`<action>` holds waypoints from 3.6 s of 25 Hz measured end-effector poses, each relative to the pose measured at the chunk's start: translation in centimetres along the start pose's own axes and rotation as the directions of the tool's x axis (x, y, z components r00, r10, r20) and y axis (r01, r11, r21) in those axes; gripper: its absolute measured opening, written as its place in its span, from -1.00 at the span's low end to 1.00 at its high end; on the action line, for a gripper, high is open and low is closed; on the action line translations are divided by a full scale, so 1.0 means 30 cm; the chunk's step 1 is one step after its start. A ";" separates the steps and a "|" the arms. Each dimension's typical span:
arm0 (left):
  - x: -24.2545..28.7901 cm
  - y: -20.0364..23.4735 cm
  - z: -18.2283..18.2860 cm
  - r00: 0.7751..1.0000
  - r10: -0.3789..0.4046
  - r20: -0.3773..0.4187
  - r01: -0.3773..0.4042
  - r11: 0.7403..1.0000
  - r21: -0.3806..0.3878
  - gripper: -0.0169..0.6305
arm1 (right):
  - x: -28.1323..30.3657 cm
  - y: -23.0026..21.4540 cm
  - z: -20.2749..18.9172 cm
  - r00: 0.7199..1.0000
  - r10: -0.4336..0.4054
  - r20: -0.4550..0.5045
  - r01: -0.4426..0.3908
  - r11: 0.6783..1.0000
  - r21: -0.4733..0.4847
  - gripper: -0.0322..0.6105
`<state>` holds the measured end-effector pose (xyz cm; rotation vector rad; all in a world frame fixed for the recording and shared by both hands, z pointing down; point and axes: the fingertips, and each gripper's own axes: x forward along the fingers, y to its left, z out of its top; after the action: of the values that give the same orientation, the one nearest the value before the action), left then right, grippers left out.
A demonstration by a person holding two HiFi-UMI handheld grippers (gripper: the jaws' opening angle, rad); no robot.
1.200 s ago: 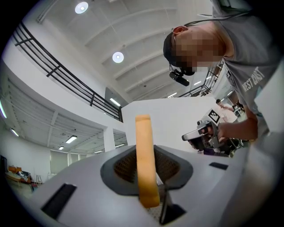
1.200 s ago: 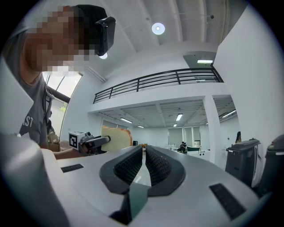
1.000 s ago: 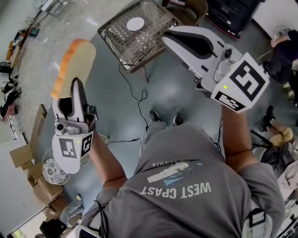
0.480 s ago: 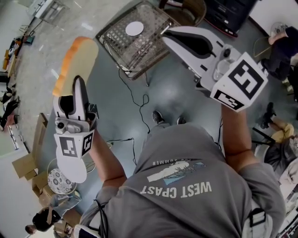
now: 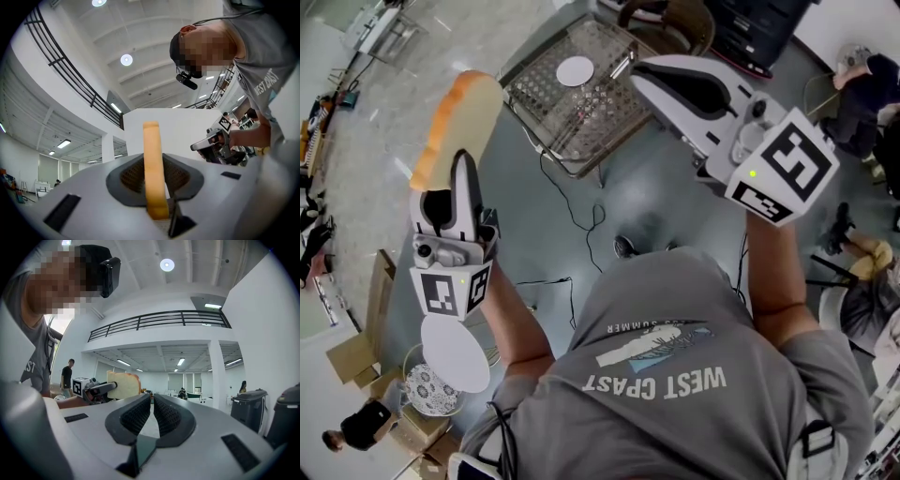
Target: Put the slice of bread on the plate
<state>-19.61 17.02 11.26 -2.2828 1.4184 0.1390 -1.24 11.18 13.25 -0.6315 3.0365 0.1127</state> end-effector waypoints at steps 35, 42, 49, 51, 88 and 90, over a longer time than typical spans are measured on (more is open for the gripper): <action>0.533 -0.005 -0.257 0.987 0.130 -0.092 -0.127 0.991 0.044 -0.66 | 0.113 -0.624 -0.098 0.985 0.173 0.022 -0.173 0.984 0.039 -0.88; 0.608 -0.070 -0.264 0.982 0.155 -0.112 -0.147 0.986 0.074 -0.66 | 0.076 -0.701 -0.101 0.976 0.215 0.048 -0.216 0.975 0.040 -0.88; 0.652 -0.004 -0.321 0.980 0.149 -0.132 -0.141 0.988 0.066 -0.66 | 0.155 -0.754 -0.144 0.976 0.216 0.036 -0.218 0.974 0.068 -0.88; 0.649 0.020 -0.353 0.981 0.139 -0.132 -0.133 0.989 0.058 -0.66 | 0.183 -0.755 -0.166 0.978 0.207 0.030 -0.208 0.976 0.071 -0.88; 0.863 0.434 -0.805 0.976 0.027 -0.217 -0.016 0.998 0.053 -0.66 | 0.675 -0.938 -0.256 0.989 0.127 -0.075 -0.122 0.990 0.076 -0.88; 0.884 0.423 -0.836 0.967 0.025 -0.252 0.000 0.995 0.096 -0.66 | 0.681 -0.951 -0.245 0.986 0.142 -0.082 -0.135 0.987 0.082 -0.88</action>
<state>-21.95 -20.18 21.39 -2.2749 1.5279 -0.2203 -8.73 -23.58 17.72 -0.4302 3.1496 -0.0281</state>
